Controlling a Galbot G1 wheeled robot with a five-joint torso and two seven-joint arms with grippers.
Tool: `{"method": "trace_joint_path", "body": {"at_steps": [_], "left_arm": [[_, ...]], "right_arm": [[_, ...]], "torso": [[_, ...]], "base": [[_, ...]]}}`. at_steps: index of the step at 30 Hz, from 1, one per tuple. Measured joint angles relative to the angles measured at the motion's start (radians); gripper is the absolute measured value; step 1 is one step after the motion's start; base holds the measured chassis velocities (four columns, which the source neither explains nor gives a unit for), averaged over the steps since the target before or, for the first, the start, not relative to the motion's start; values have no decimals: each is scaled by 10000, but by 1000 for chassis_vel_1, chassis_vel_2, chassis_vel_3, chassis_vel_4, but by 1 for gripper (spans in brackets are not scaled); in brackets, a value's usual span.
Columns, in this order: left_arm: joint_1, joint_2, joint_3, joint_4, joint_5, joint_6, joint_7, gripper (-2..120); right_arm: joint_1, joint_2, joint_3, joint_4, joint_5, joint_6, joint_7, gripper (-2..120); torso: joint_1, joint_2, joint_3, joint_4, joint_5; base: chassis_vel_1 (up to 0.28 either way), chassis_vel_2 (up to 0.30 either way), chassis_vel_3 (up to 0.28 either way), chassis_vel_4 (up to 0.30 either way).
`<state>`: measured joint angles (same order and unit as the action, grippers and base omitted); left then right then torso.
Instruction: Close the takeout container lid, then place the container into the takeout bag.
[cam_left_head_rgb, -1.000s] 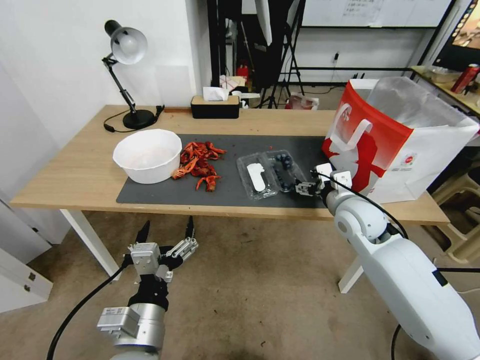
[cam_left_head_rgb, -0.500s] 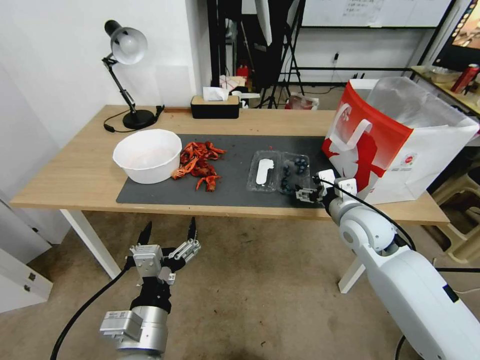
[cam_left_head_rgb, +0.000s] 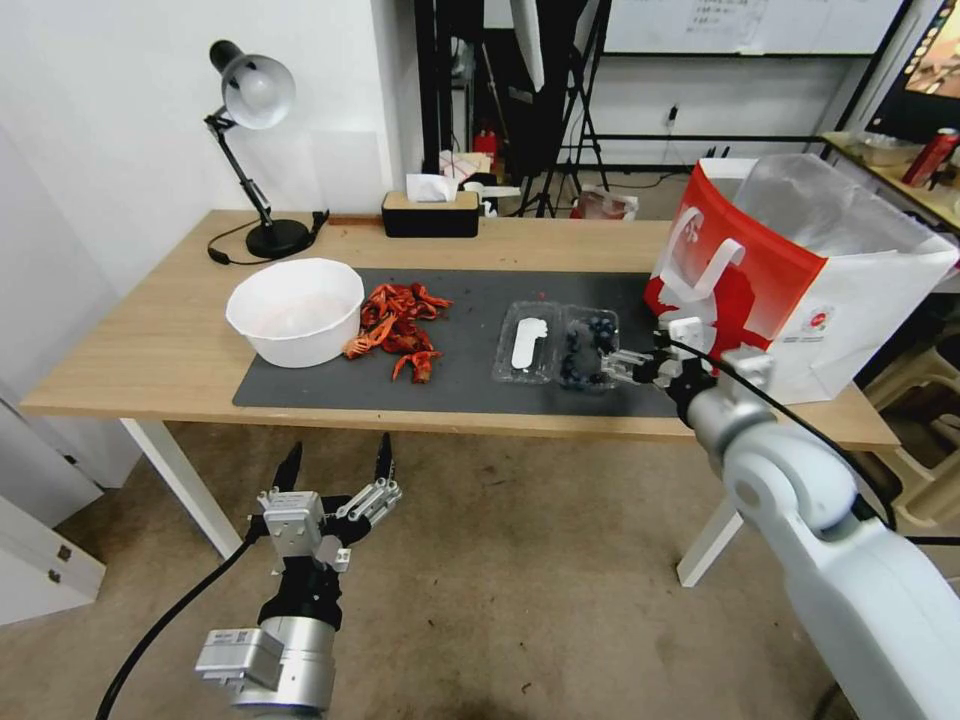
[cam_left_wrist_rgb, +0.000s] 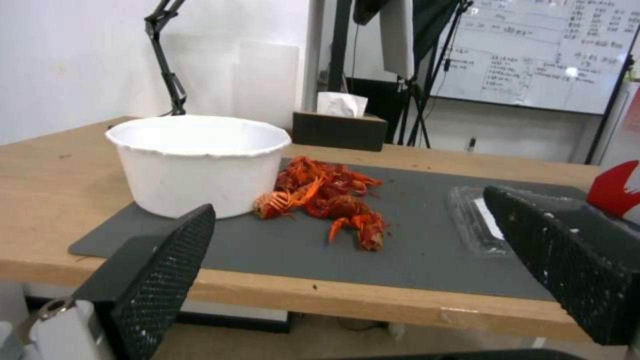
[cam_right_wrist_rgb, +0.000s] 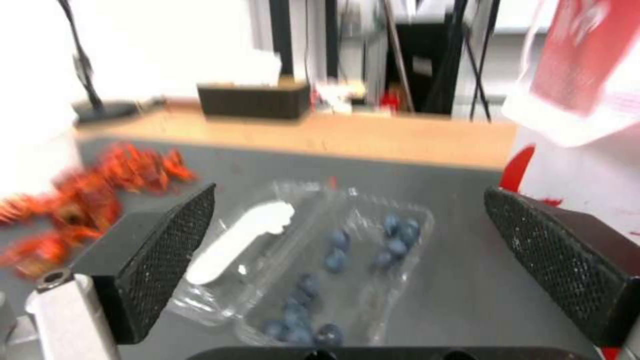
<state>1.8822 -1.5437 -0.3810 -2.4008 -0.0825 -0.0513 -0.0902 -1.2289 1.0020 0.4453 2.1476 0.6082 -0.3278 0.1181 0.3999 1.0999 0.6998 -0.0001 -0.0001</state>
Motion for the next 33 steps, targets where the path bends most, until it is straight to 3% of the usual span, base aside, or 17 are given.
{"method": "trace_joint_path", "body": {"at_steps": [1,2,3,6,7,10,18,23,24,25,26,28,30,32,33], "left_arm": [[0,0,0,0,0,0,0,100],[-89,137,-37,84,-115,0,2,100],[-89,137,-37,84,-115,0,2,100],[-279,415,-52,255,-376,-15,17,100],[-279,415,-52,255,-376,-15,17,100],[-536,764,-63,463,-636,-19,82,100],[-877,1055,117,769,-833,-3,178,100],[-1052,1159,267,966,-1197,-26,173,100],[-1113,1200,328,1010,-1421,-65,139,100],[-1320,1364,555,1046,-2317,-137,-91,100],[-1320,1364,555,1046,-2317,-137,-91,100],[-1678,1654,868,889,-3895,-147,-614,100],[-1836,1762,940,802,-4443,-140,-835,100],[-2635,2260,1208,583,-6277,194,-1520,100],[-2635,2260,1208,583,-6277,194,-1520,100]], "right_arm": [[0,0,0,0,0,0,0,100],[-1061,360,449,234,-327,1166,-321,100],[-1061,360,449,234,-327,1166,-321,100],[-2353,958,999,382,-860,2608,-819,100],[-2353,958,999,382,-860,2608,-819,100],[-3535,1545,1394,418,-1496,4102,-1302,100],[-4966,2391,1545,-66,-2116,5912,-1776,100],[-5235,2607,1487,-154,-2260,6245,-1882,100],[-5238,2618,1457,-155,-2285,6250,-1886,100],[-5178,2585,1336,-155,-2319,6211,-1887,100],[-5178,2585,1336,-155,-2319,6211,-1887,100],[-4949,2409,1147,-204,-2322,6070,-1878,100],[-4871,2337,1086,-238,-2316,6022,-1874,100],[-4892,2229,1060,-265,-2306,5977,-1873,100],[-4892,2229,1060,-265,-2306,5977,-1873,100]], "torso": [[0,0,0,0,0],[0,0,1,0,2],[0,0,1,0,2],[0,0,0,-2,0],[0,0,0,-2,0],[0,0,1,0,-2],[2,0,1,1,1],[2,0,1,0,0],[2,0,1,1,-1],[2,1,1,1,0],[2,1,1,1,0],[2,1,1,3,-1],[2,0,2,3,1],[2,0,2,3,1],[2,0,2,3,1]], "base": [[0,0,0,0],[0,0,0,0],[0,0,0,0],[0,0,0,0],[0,0,0,0],[0,0,0,0],[0,0,0,0],[0,0,0,0],[0,0,0,0],[0,0,0,0],[0,0,0,0],[0,0,0,0],[0,0,0,0],[0,0,0,0],[0,0,0,0]]}}
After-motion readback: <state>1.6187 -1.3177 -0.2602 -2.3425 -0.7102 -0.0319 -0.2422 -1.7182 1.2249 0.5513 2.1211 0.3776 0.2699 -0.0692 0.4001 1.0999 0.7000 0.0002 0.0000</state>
